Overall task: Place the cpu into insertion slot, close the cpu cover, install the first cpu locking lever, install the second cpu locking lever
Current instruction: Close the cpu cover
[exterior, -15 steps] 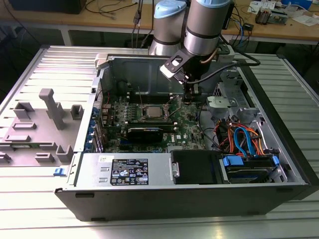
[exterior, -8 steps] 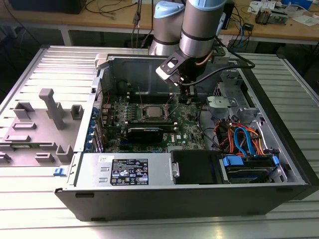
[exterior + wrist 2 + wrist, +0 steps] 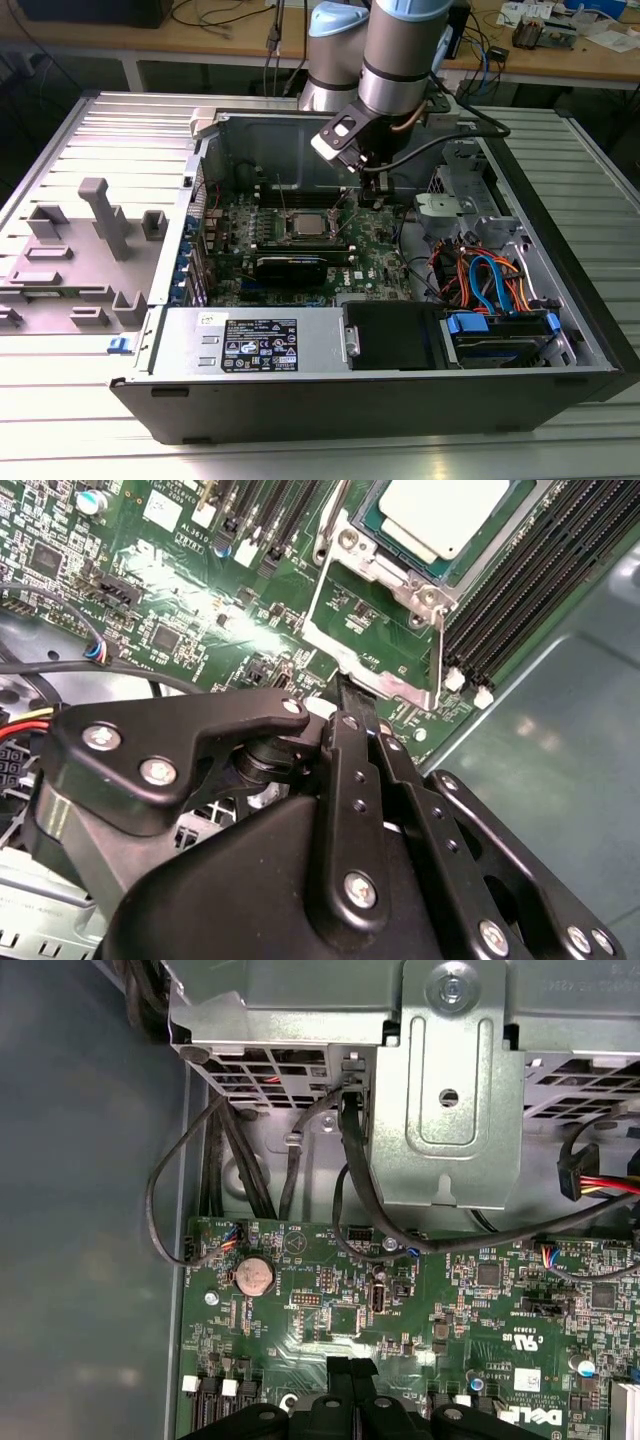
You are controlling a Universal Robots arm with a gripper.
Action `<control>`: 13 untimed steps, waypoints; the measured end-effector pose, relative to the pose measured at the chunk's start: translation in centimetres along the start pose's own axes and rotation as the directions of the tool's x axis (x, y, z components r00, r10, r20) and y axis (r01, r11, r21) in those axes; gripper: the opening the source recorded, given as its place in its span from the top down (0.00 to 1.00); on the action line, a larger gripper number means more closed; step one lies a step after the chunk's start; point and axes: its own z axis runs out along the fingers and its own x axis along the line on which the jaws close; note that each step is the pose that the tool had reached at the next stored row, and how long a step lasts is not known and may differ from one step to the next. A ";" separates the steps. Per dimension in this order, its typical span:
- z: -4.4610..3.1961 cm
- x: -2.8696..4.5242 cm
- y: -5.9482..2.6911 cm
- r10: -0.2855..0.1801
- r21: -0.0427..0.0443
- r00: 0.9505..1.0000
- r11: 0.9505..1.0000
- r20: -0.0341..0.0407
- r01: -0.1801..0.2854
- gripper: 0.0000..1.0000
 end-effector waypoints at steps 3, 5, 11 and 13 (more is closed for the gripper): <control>0.00 0.01 -0.08 0.000 0.000 1.000 1.000 0.000 0.000 0.89; 0.00 0.01 -0.12 0.000 0.000 1.000 1.000 0.000 0.000 0.89; 0.00 0.01 -0.23 0.000 0.000 1.000 1.000 0.000 0.000 0.89; 0.00 0.02 -0.30 0.000 0.000 1.000 1.000 0.000 0.000 0.89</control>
